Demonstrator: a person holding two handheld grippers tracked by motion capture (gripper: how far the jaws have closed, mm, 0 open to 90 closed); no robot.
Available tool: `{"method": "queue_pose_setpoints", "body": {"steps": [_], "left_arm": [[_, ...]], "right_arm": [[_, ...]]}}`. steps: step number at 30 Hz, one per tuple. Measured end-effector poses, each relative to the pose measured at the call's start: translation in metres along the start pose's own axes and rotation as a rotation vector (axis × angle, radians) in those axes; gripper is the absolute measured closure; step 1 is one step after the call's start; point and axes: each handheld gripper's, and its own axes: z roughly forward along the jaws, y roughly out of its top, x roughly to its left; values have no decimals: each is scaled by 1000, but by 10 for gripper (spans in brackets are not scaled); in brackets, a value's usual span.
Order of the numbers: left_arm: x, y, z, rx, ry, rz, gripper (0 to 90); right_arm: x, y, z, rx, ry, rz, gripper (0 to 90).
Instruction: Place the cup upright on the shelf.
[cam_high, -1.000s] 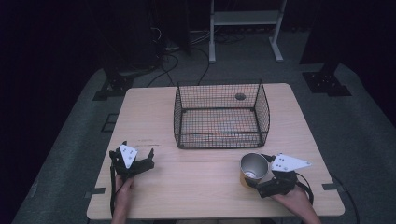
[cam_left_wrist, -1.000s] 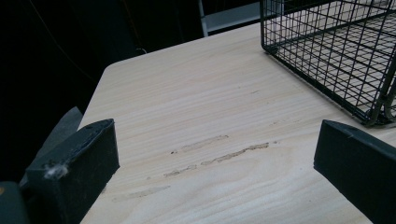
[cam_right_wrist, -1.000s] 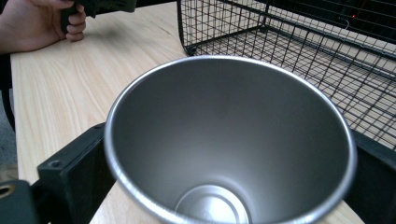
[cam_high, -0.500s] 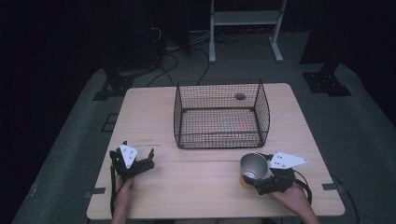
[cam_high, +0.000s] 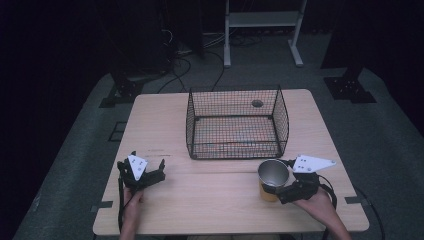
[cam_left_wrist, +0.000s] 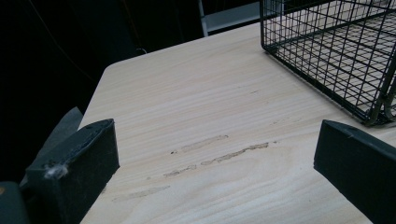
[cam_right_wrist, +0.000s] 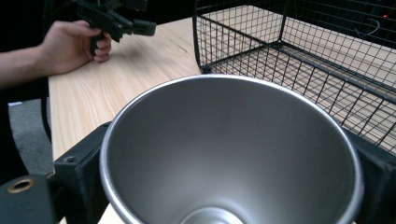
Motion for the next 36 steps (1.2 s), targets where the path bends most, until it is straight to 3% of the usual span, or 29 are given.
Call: {"method": "queue_pose_setpoints", "body": {"steps": [18, 31, 36], "left_arm": [[1, 0, 0, 0, 2, -5, 0], [1, 0, 0, 0, 3, -5, 0], [1, 0, 0, 4, 4, -4, 0]], "right_arm": [[-23, 49, -8, -60, 74, 50, 71], [-29, 88, -7, -45, 68, 3, 71], [-33, 96, -6, -54, 68, 12, 71]]}}
